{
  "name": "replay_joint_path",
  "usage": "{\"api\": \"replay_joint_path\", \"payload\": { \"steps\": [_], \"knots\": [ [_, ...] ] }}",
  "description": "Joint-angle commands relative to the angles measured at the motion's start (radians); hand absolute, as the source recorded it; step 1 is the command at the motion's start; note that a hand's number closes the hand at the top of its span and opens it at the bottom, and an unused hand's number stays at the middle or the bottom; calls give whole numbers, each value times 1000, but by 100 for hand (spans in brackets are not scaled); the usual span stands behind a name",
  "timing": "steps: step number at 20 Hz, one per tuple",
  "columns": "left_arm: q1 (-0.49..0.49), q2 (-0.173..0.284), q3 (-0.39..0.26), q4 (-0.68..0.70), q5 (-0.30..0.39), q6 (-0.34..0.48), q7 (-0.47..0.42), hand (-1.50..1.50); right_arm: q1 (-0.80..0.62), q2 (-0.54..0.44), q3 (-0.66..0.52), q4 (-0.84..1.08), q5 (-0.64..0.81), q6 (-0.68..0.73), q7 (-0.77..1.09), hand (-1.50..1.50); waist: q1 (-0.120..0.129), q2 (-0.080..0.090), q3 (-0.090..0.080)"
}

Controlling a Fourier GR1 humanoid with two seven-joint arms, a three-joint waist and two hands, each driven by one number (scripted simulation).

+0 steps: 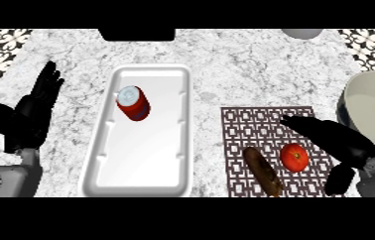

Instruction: Pick the tomato from the placemat and place it in the bowl

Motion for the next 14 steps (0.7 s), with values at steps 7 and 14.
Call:
{"api": "replay_joint_path", "payload": {
  "steps": [7, 14],
  "knots": [
    [5, -80, 21, 21, -73, -14, -21, 0, -60, 131, -43, 139, 123, -34, -35, -150, 2, 1, 0],
    [-50, -80, 56, 49, -82, -48, -8, 0, -40, 168, -13, 195, 168, 20, -64, 150, -1, 1, 0]
  ]
}}
